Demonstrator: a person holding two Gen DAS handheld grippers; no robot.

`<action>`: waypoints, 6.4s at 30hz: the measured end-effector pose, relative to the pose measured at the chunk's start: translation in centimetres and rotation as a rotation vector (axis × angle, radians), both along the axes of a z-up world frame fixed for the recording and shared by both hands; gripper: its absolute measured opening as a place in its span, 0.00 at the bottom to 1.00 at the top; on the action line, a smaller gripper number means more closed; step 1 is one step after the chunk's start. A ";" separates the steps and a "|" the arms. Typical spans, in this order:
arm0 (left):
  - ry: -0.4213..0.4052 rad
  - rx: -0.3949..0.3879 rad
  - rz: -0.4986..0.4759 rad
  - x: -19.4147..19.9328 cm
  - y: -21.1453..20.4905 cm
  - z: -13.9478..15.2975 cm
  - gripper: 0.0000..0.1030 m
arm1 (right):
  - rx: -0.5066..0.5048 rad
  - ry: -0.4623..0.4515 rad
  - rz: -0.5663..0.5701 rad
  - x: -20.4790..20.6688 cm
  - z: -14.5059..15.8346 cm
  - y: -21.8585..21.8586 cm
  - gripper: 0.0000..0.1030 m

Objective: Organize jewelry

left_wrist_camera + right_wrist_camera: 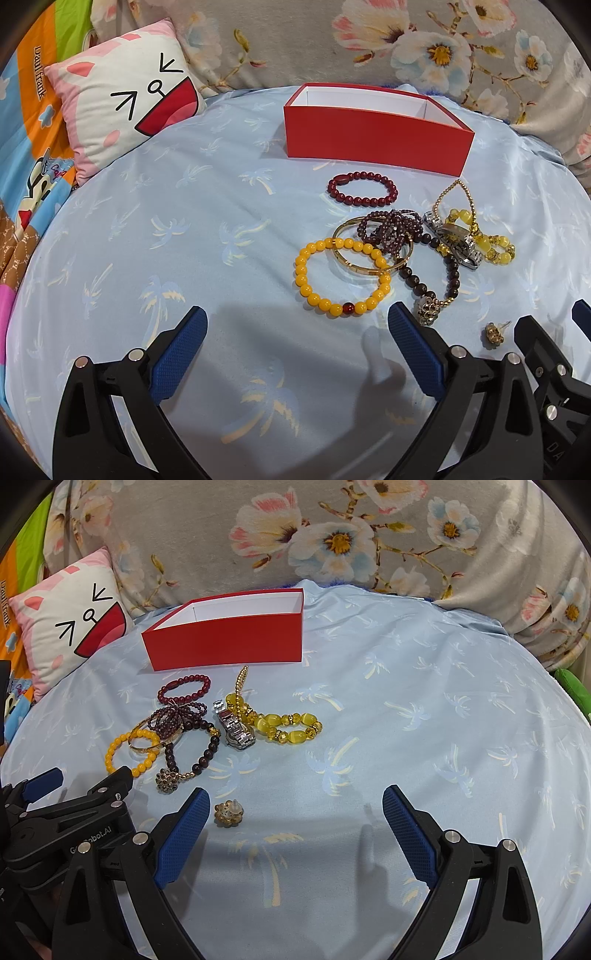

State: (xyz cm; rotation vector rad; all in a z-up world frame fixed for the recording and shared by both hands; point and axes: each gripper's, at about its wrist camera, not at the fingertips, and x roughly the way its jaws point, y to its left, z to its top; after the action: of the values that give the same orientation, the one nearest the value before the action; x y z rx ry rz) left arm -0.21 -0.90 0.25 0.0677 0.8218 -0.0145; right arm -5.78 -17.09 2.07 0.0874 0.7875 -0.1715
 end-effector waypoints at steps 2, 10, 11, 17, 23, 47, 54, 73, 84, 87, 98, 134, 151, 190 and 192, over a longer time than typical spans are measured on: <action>0.000 -0.001 0.000 0.0 0.0 0.0 0.91 | -0.007 -0.018 0.001 -0.1 0.1 0.0 0.88; 0.000 0.003 -0.002 0.0 -0.1 0.0 0.91 | 0.000 -0.001 0.000 0.0 0.0 0.0 0.88; 0.000 0.003 -0.002 -0.1 -0.2 0.0 0.91 | 0.000 -0.001 0.000 0.0 0.0 0.0 0.88; -0.001 0.002 -0.003 -0.1 -0.1 0.0 0.91 | 0.000 -0.001 0.000 0.0 0.0 0.0 0.88; 0.000 0.001 -0.003 -0.1 -0.1 0.0 0.91 | 0.000 -0.001 0.000 0.0 0.0 0.0 0.88; -0.007 0.028 -0.006 -1.8 0.6 2.0 0.89 | 0.034 0.003 0.018 -0.9 2.8 0.1 0.88; 0.011 0.022 -0.015 -2.2 0.5 2.0 0.89 | 0.039 0.026 0.035 -1.3 2.5 0.6 0.88; 0.045 0.007 -0.021 -2.4 0.8 2.3 0.89 | 0.036 0.017 0.054 -1.3 3.5 0.6 0.88; 0.082 -0.024 0.012 -0.7 2.5 1.9 0.89 | 0.079 0.046 0.077 1.1 3.2 -0.4 0.88; 0.091 -0.033 0.034 0.0 3.2 1.6 0.89 | 0.098 0.053 0.093 2.8 3.0 -0.5 0.86; 0.096 -0.060 0.039 1.5 4.2 1.2 0.89 | 0.172 0.073 0.142 9.7 2.1 0.1 0.50; 0.107 -0.115 -0.148 6.5 0.0 0.0 0.55 | 0.250 0.030 0.136 5.1 3.8 -1.9 0.04; 0.110 -0.207 -0.228 4.6 -0.4 1.6 0.04 | 0.258 0.032 0.150 4.6 3.8 -1.4 0.04; 0.021 -0.314 -0.272 0.3 0.4 8.6 0.04 | 0.263 -0.024 0.189 1.6 6.4 -0.9 0.04; 0.019 -0.321 -0.272 0.6 0.5 9.0 0.04 | 0.260 -0.032 0.192 1.8 6.8 -0.9 0.04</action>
State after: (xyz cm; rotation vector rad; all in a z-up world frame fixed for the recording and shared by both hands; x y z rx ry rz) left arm 0.37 -0.39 9.27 -0.1243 0.8156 -0.4029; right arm -4.01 -17.94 8.90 0.2587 0.7789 0.1149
